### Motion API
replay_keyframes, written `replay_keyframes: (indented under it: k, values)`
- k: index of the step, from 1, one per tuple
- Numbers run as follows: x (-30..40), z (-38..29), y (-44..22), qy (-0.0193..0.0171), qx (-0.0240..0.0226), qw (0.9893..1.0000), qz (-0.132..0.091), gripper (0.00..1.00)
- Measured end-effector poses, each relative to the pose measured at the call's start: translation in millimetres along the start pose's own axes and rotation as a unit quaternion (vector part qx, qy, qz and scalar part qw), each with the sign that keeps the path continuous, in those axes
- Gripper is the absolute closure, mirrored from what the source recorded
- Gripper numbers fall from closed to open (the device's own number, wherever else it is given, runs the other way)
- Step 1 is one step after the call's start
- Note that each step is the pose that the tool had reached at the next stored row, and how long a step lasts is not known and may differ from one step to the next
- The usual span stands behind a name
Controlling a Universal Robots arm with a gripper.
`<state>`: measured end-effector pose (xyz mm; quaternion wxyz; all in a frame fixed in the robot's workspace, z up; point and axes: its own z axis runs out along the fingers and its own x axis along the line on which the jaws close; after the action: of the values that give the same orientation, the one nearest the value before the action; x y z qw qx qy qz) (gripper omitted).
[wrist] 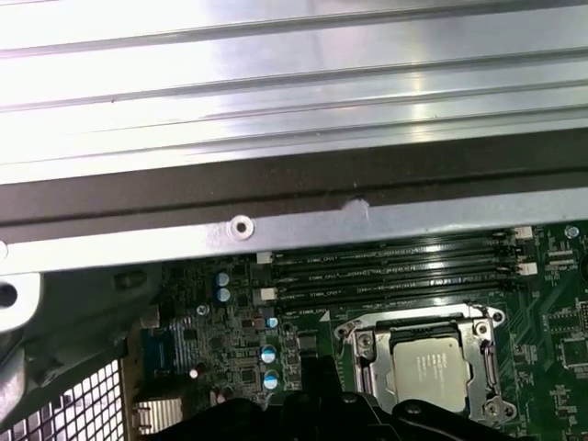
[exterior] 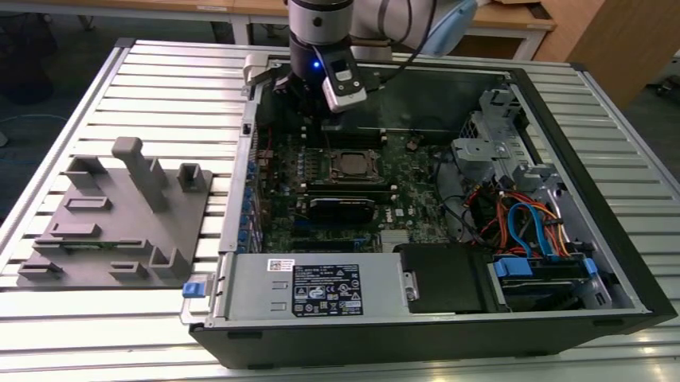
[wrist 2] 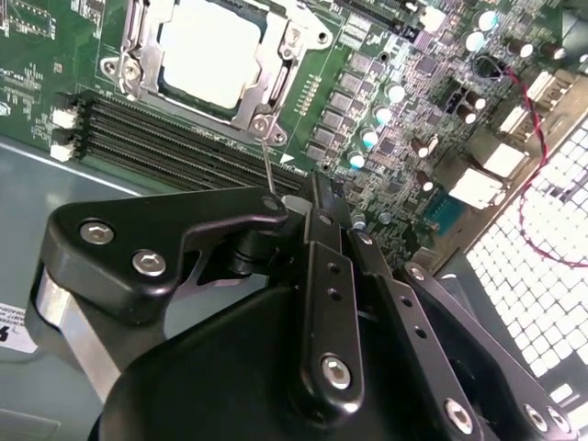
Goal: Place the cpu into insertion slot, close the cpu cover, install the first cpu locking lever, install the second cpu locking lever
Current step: 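Install the first cpu locking lever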
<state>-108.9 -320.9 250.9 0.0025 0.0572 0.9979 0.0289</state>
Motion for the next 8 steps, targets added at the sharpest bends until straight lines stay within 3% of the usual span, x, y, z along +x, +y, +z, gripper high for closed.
replay_keyframes:
  k: [8]
  values:
    - [0.7, -0.3, 2.7, -0.0011, -0.0001, 1.0, -0.001, 0.9]
